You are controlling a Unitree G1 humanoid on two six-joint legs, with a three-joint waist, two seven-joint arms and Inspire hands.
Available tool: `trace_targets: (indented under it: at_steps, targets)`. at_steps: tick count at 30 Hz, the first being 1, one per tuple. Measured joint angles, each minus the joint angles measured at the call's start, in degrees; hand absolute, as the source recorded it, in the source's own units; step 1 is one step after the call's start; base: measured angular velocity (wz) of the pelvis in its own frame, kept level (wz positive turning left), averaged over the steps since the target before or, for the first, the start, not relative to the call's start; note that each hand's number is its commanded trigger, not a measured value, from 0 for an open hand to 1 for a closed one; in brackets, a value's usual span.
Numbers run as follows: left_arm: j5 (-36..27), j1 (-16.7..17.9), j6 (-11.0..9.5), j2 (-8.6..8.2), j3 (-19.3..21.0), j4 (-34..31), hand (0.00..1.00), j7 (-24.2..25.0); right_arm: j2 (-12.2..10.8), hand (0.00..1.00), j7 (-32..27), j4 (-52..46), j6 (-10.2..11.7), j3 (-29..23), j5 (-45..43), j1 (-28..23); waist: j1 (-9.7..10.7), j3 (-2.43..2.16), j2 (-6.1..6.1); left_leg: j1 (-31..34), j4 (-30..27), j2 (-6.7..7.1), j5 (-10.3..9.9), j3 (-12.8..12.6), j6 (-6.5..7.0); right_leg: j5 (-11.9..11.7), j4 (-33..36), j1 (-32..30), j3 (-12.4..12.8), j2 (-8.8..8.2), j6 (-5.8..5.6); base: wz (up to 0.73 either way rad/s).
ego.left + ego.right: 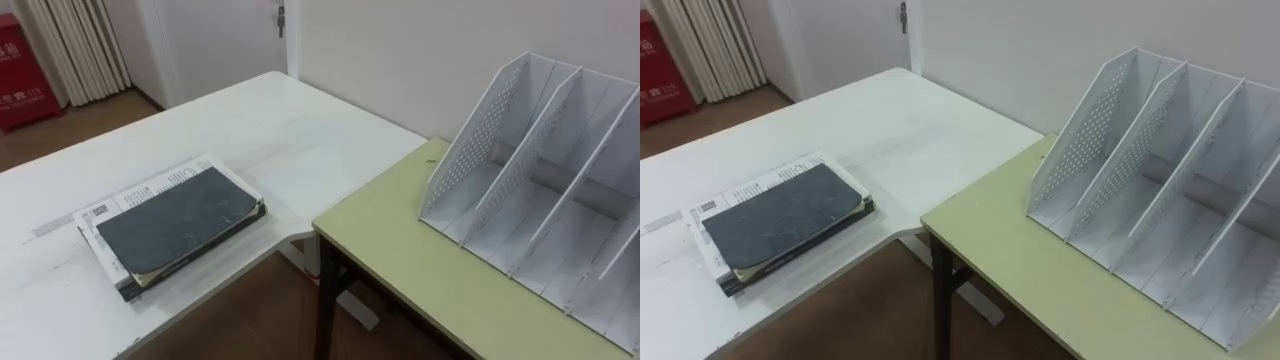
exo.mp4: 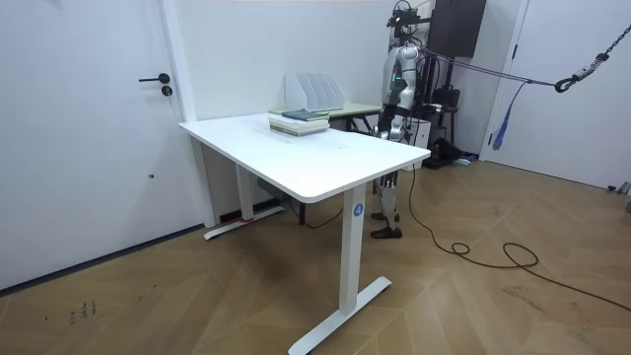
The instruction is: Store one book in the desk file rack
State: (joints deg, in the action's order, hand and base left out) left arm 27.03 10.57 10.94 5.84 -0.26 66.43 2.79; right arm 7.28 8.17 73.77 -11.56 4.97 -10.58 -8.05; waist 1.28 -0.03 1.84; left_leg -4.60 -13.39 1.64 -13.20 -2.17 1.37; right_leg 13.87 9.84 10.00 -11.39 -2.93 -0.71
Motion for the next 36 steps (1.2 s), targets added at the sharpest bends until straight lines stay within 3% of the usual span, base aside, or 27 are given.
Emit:
trace_targets:
  at_steps: [30,36]
  targets:
    - [0.11,-0.27,-0.08,0.03,-0.47,-0.96,0.00,0.00,0.01,0.00,-0.09,-0.31,0.29,0.06,-0.51,0.09,0.10,0.06,-0.09,0.46,-0.24,0.01,-0.01,0.03,0.00,0.00,-0.06,-0.21,-0.04,0.00,0.00,0.00]
    - [2.60,-0.73,-0.96,0.49,-0.69,-4.58,0.00,-0.95,0.32,0.00,-1.76,-0.19,2.03,-0.02,-1.47,0.38,0.41,0.06,-0.60,1.00,-0.38,-0.02,0.00,0.08,0.00,-0.05,0.25,-0.92,0.17,0.05,0.04,0.01]
